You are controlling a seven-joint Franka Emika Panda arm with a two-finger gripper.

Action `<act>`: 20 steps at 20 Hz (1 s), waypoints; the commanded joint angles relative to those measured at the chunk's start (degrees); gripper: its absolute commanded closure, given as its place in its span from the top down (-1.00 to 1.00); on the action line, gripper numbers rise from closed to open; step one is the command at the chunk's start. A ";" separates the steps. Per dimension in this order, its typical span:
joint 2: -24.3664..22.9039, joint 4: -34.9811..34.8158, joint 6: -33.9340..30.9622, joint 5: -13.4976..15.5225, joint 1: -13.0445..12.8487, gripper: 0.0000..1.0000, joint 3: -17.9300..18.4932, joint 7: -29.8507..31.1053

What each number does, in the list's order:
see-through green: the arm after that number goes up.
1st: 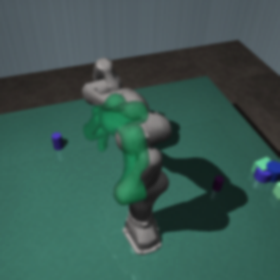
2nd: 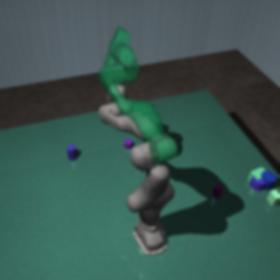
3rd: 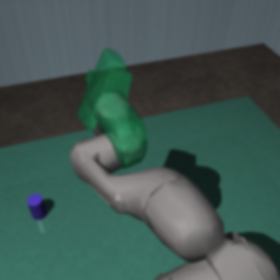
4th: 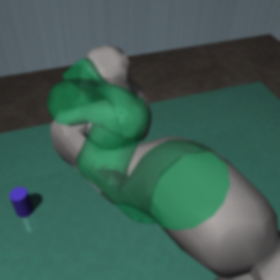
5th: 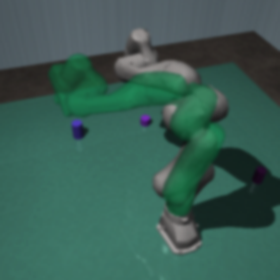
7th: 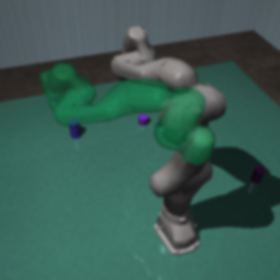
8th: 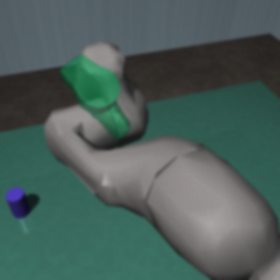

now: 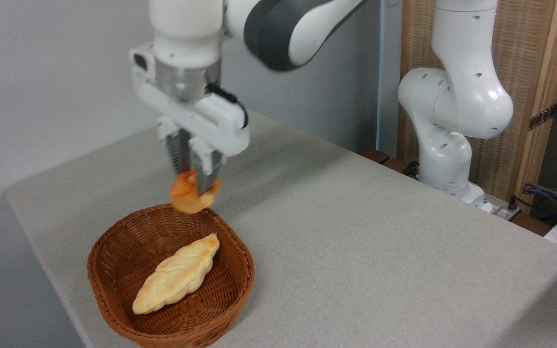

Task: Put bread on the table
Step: 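Lift the orange bun out of the basket and carry it beside the basket, then lower the bun onto the table and open the gripper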

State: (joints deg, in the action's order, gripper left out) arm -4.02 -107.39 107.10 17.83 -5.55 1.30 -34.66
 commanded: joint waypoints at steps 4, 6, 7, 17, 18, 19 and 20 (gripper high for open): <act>-8.01 -6.23 -8.40 -9.47 -4.54 -0.12 0.99 -8.59; -8.37 -8.87 -7.70 -11.59 -6.48 0.02 0.20 -8.32; -8.28 -10.10 -6.74 -11.77 -7.79 0.04 0.11 -8.06; -7.14 -16.44 1.88 -15.81 -9.56 1.00 -4.90 -8.41; -7.05 -16.44 1.88 -15.90 -9.56 1.00 -4.90 -8.41; -7.05 -16.44 1.88 -15.90 -9.56 1.00 -4.90 -8.41; -7.05 -16.44 1.88 -15.90 -9.56 1.00 -4.90 -8.41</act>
State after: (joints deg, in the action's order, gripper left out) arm -10.62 -123.29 108.04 2.98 -14.83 -3.79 -42.49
